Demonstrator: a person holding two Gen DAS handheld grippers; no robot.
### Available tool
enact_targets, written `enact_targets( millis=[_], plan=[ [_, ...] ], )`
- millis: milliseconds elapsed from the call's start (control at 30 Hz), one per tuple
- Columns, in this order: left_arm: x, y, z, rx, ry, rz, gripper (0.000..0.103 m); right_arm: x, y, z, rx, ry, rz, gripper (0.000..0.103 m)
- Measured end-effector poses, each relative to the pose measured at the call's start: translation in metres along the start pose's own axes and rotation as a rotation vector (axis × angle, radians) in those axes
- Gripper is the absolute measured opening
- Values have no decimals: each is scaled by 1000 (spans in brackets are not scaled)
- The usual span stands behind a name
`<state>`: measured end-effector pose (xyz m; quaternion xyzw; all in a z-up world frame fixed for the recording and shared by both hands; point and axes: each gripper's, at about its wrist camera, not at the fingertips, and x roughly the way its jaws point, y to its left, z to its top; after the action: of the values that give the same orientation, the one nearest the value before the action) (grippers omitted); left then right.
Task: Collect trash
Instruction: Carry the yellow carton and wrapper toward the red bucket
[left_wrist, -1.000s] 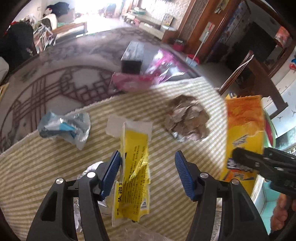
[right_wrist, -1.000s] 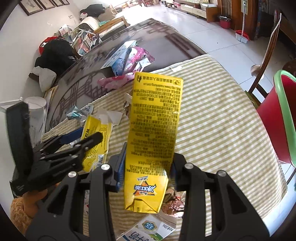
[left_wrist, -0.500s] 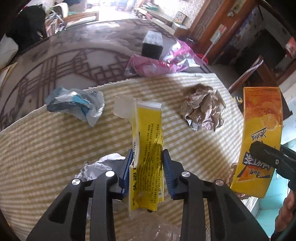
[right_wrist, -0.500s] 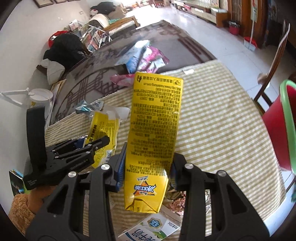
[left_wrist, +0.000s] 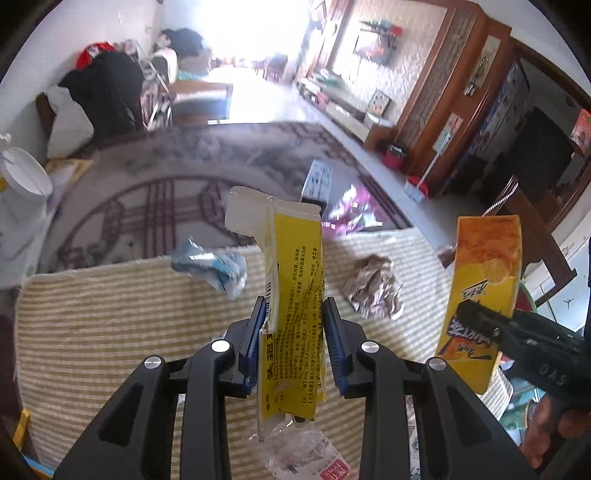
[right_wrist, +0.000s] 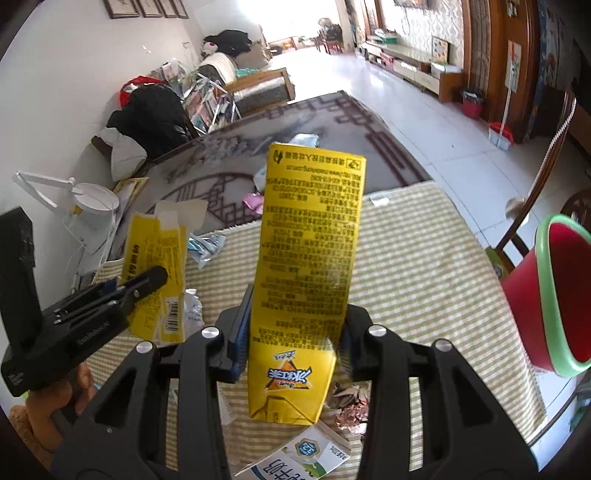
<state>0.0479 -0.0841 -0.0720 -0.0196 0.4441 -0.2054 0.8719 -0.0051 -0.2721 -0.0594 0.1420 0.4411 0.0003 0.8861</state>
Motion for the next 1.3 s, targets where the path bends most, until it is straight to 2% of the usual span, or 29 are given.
enact_targets(
  millis=[233,900,1300],
  plan=[
    [-17,-5,8,6,-56,21,29,-5,4,-3,-15,-6,9,38],
    [-30,-12,2,16,-76,53,29,-9,-1,-12,-12,-3,25,38],
    [-30,-36,0,39,-78,47,29,-27,-20,-16,-20,-25,12,38]
  ],
)
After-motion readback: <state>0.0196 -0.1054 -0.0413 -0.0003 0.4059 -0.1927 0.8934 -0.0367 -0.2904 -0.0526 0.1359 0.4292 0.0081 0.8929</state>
